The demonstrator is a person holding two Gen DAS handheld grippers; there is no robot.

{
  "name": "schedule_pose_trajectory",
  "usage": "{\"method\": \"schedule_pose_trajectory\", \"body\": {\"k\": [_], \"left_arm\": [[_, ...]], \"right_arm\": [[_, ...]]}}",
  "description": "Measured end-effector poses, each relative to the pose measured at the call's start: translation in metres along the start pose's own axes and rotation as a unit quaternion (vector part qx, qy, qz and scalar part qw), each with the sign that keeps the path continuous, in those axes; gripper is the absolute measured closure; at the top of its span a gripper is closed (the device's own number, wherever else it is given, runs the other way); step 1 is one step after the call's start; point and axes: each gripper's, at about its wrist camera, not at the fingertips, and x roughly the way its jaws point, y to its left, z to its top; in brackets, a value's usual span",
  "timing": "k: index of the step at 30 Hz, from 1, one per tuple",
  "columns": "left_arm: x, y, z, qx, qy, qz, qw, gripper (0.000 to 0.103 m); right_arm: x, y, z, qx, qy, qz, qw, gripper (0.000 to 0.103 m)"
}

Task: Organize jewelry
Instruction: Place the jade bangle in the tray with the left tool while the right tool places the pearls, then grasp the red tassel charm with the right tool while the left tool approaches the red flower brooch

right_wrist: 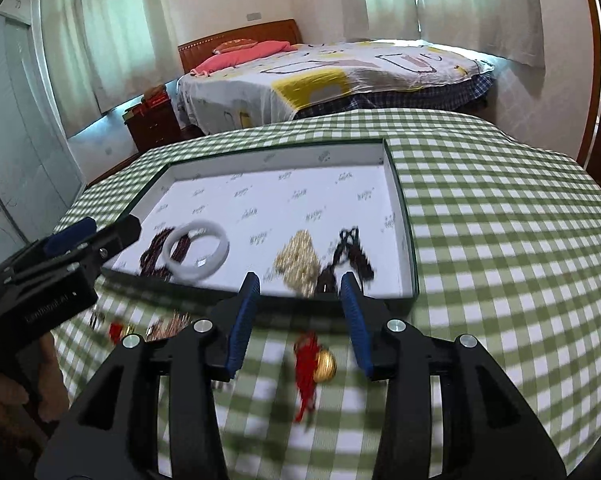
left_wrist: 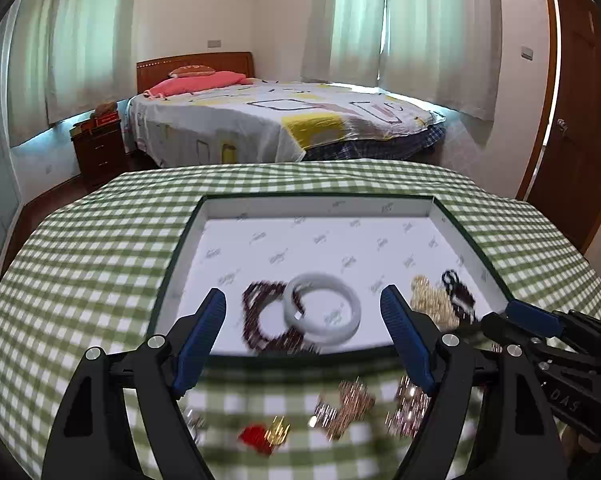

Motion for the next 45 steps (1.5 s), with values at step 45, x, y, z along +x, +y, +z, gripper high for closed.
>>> {"method": "schedule_pose_trajectory", "body": {"k": [45], "left_arm": [[-0.008,0.027,-0.064,-0.011,0.056,0.034,0.9978,0.027]], "right_arm": [[0.022,0.005,-0.043,-0.031,0.048,-0.04,0.998,0.082]]}}
